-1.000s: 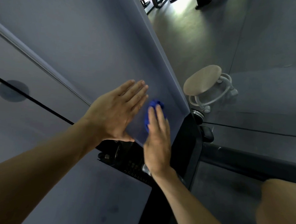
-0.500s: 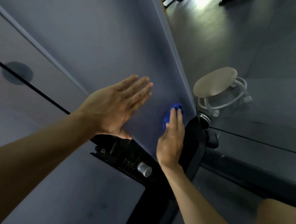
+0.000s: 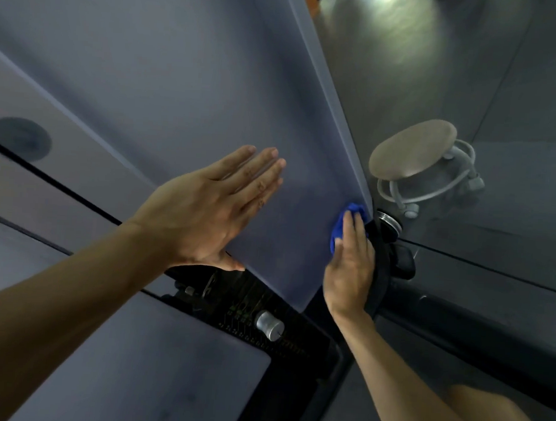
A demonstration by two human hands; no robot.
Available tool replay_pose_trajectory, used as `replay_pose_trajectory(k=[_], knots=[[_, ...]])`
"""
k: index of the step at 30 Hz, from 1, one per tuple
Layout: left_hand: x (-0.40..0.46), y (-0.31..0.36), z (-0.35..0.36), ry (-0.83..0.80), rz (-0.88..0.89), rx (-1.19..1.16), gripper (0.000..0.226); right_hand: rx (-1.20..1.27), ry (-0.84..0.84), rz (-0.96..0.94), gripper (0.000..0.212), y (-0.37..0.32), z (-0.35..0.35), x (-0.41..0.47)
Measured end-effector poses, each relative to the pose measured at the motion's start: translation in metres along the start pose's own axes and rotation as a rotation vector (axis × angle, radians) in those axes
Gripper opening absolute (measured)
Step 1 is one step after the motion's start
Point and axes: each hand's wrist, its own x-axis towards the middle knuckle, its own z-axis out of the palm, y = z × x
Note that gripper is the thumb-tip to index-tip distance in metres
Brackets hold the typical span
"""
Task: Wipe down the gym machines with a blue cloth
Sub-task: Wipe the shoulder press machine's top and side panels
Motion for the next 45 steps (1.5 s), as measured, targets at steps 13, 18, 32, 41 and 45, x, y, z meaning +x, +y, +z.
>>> replay_pose_trajectory(k=[13, 18, 32, 41, 45], knots=[[0.000, 0.002, -0.006, 0.027, 0.010, 0.032, 0.124, 0.275, -0.045, -0.139, 0.040, -0.066, -0.033, 0.069], [0.001, 0.003, -0.011, -0.014, -0.006, 0.051, 0.126, 0.296, -0.029, -0.055, 0.059, -0.066, -0.031, 0.078], [0.000, 0.003, -0.014, -0.087, -0.003, 0.076, 0.126, 0.289, 0.021, -0.169, 0.038, -0.085, -0.013, -0.005], [0.001, 0.010, -0.014, -0.128, 0.018, 0.192, 0.122, 0.210, 0.027, -0.148, 0.038, -0.099, -0.021, -0.051], [0.003, 0.015, -0.012, -0.135, 0.014, 0.202, 0.121, 0.242, -0.051, -0.187, 0.040, -0.092, -0.025, -0.070]])
